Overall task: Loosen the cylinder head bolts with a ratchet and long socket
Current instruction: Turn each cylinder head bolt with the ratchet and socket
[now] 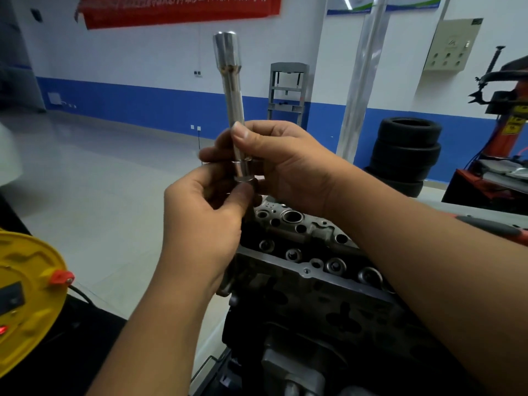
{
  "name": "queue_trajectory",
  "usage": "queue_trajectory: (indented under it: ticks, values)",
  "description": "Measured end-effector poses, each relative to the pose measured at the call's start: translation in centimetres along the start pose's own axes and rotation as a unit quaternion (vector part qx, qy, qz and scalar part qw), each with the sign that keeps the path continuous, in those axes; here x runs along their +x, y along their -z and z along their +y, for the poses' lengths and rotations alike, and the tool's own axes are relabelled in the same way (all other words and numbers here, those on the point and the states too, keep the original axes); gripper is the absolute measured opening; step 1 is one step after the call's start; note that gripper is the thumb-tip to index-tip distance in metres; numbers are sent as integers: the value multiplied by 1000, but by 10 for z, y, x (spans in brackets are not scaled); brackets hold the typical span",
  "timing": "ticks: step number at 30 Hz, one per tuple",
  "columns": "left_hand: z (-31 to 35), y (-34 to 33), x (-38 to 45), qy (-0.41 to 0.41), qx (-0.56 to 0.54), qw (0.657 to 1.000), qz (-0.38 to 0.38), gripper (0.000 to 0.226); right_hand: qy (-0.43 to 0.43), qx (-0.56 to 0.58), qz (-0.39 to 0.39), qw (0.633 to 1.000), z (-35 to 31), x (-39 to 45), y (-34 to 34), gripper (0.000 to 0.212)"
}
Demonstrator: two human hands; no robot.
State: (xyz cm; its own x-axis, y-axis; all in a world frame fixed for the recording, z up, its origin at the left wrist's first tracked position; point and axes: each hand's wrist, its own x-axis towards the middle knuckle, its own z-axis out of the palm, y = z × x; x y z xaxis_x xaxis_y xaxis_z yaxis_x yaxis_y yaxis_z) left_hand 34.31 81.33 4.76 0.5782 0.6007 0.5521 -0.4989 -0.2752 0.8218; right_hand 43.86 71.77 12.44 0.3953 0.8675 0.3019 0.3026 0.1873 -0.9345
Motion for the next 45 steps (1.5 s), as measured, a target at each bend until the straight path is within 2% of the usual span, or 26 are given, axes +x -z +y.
queue_trajectory:
  ticks: [5, 8, 11, 14, 18, 21, 23, 25, 28, 32, 35, 38, 41, 45]
  values:
    - [-2, -2, -1, -13, -11, 998, 55, 19, 8, -7, 34, 999, 1, 3, -2, 13]
    - [0, -3, 1, 1, -7, 1000, -11, 8, 18, -16, 26, 999, 1, 3, 0, 15]
    - [-1, -2, 3, 7, -5, 999, -45, 22, 14, -9, 8, 1000, 0, 3, -1, 18]
    - [-2, -1, 2, 3, -11, 1000, -5, 23, 1, -2, 2, 1000, 2, 5, -1, 21]
    - [-1, -4, 1, -9, -12, 999, 37, 14, -4, 1, 40, 999, 3, 6, -2, 17]
    - [-1, -7, 2, -28, 6, 999, 19, 4, 13, -10, 49, 999, 3, 6, 0, 18]
    - [-1, -6, 3, -22, 18, 999, -20, 16, 18, -8, 43, 999, 2, 5, 1, 19]
    - [-2, -5, 4, -27, 31, 999, -33, 19, 15, -1, 33, 999, 1, 3, 0, 23]
    - [-4, -3, 3, -39, 25, 999, 11, 23, -3, 8, 19, 1000, 1, 3, -4, 29]
    - [-6, -2, 1, -22, -16, 999, 43, 22, 2, -6, 30, 1000, 2, 4, -2, 14]
    - [-5, -2, 3, -5, -33, 999, 4, 16, 17, -20, 38, 999, 3, 4, 1, 17]
    - [-5, -2, 5, 2, -37, 999, -25, 23, 10, -12, 22, 1000, 2, 3, 2, 22]
    - [-5, -1, 5, -7, -53, 998, 12, 13, 0, -15, -6, 1000, 2, 4, 0, 25]
    - [-7, 0, 3, 5, -94, 995, 44, 26, -4, -20, 28, 999, 2, 5, 0, 11]
